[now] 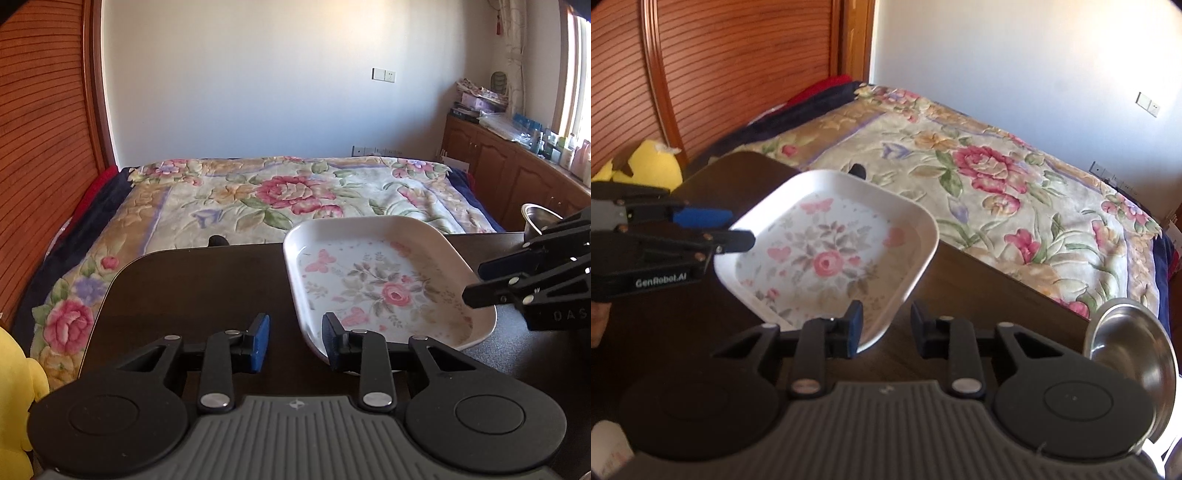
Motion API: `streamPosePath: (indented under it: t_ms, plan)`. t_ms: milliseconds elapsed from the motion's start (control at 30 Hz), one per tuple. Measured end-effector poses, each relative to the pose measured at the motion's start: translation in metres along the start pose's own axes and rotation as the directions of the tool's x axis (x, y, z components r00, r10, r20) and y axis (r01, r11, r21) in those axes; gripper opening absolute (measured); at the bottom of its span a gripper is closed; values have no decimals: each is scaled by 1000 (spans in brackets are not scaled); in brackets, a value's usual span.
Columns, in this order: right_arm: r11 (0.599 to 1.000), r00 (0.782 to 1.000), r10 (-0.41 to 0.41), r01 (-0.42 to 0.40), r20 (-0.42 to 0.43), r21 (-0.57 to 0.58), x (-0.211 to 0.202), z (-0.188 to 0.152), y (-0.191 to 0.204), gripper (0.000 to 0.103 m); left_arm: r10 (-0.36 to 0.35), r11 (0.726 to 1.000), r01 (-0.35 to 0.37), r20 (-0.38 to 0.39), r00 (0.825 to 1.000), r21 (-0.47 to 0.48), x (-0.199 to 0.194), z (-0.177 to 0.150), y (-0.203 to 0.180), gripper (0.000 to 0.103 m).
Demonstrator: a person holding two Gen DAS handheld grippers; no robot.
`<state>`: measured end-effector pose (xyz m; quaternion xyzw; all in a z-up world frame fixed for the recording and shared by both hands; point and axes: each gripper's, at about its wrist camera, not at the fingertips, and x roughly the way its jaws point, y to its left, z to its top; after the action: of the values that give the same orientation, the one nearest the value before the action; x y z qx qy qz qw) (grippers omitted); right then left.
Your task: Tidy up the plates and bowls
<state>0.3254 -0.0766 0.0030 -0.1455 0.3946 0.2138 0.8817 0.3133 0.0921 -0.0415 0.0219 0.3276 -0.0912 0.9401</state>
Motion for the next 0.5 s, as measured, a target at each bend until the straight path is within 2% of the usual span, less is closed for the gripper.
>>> streamPosePath:
  t_ms: [133, 233, 400, 500]
  plan:
    - [1000, 999, 12, -12, -35, -9, 6, 4, -1, 28, -8, 1000, 8, -9, 1000, -7, 4, 0, 0, 33]
    - [999, 998, 6, -8, -57, -34, 11, 6, -1, 21, -9, 1000, 8, -9, 1000, -11, 6, 2, 2, 33]
    - [999, 997, 32, -33, -66, -15, 12, 8, -5, 18, -22, 1000, 22, -16, 1000, -18, 7, 3, 4, 32]
    - [999, 996, 50, -50, -68, 10, 12, 8, -9, 17, -52, 998, 52, -19, 998, -37, 9, 5, 7, 25]
